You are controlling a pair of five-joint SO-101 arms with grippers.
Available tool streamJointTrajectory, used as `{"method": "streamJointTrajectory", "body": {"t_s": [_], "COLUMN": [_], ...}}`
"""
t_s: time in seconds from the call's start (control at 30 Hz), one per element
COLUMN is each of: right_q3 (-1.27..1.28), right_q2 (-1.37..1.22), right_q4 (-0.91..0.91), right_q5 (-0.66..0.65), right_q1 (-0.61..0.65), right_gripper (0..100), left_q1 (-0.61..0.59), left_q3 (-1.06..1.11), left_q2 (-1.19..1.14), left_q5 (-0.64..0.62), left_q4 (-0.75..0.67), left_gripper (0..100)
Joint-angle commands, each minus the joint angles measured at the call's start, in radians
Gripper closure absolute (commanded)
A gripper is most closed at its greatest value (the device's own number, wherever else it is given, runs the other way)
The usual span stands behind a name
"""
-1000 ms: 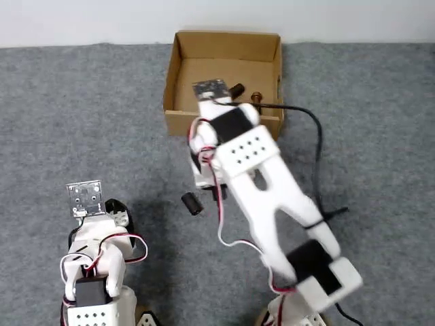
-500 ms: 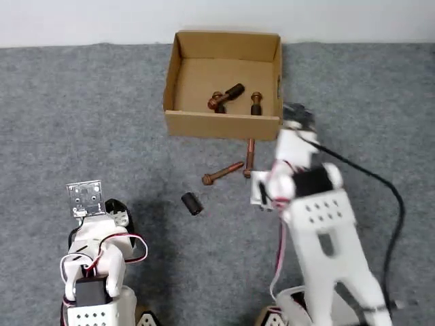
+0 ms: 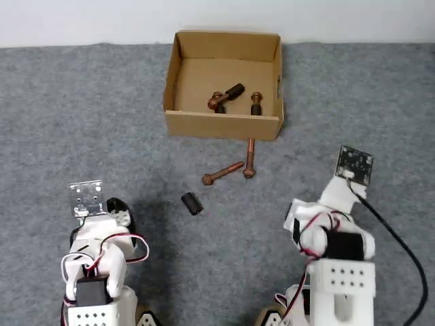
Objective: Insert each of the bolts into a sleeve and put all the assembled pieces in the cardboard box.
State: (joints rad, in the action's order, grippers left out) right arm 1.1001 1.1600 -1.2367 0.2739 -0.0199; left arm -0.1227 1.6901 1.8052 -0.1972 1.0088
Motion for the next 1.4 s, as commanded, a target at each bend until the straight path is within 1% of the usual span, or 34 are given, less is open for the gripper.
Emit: {"method": "streamJointTrajectory", "body": {"t_s": [0.0, 0.1, 0.17, 0.23, 0.3, 0.4, 0.5, 0.57, 0.63, 0.7, 0.83, 0.93, 1.1, 1.27, 1.37], "right_q3": [0.029, 0.061, 0.075, 0.095, 0.109, 0.121, 0.121, 0.121, 0.124, 0.133, 0.138, 0.138, 0.138, 0.138, 0.138], "right_q2": [0.139, 0.260, 0.323, 0.375, 0.404, 0.410, 0.407, 0.407, 0.407, 0.409, 0.409, 0.409, 0.407, 0.407, 0.407], "right_q4": [0.021, 0.022, 0.022, 0.022, 0.021, 0.019, 0.015, 0.013, 0.013, 0.018, 0.033, 0.036, 0.038, 0.038, 0.038], "right_q5": [-0.044, -0.044, -0.044, -0.048, -0.068, -0.086, -0.086, -0.087, -0.087, -0.087, -0.087, -0.087, -0.087, -0.087, -0.087], "right_q1": [-0.013, -0.031, -0.067, -0.104, -0.120, -0.120, -0.120, -0.120, -0.122, -0.124, -0.124, -0.124, -0.124, -0.124, -0.122], "right_gripper": [99.1, 99.1, 99.1, 99.1, 99.1, 99.1, 99.1, 99.1, 99.1, 99.1, 99.1, 99.1, 99.1, 99.1, 99.1], "left_q1": [0.077, 0.095, 0.106, 0.137, 0.187, 0.282, 0.351, 0.397, 0.443, 0.479, 0.489, 0.483, 0.463, 0.470, 0.470], "left_q3": [-0.007, -0.064, -0.134, -0.203, -0.283, -0.437, -0.638, -0.779, -0.918, -1.041, -1.242, -1.388, -1.669, -1.928, -2.060], "left_q2": [0.008, 0.005, 0.003, -0.012, -0.077, -0.276, -0.555, -0.753, -0.939, -1.114, -1.441, -1.651, -1.903, -2.094, -2.208], "left_q5": [0.061, 0.086, 0.091, 0.092, 0.092, 0.080, 0.026, 0.025, 0.058, 0.121, 0.265, 0.365, 0.480, 0.545, 0.551], "left_q4": [-0.020, -0.020, -0.017, -0.014, 0.012, 0.063, 0.095, 0.123, 0.169, 0.210, 0.276, 0.331, 0.433, 0.511, 0.554], "left_gripper": [99, 99, 99, 99, 99, 99, 99, 99, 99, 99, 99, 95, 86, 85, 85]}}
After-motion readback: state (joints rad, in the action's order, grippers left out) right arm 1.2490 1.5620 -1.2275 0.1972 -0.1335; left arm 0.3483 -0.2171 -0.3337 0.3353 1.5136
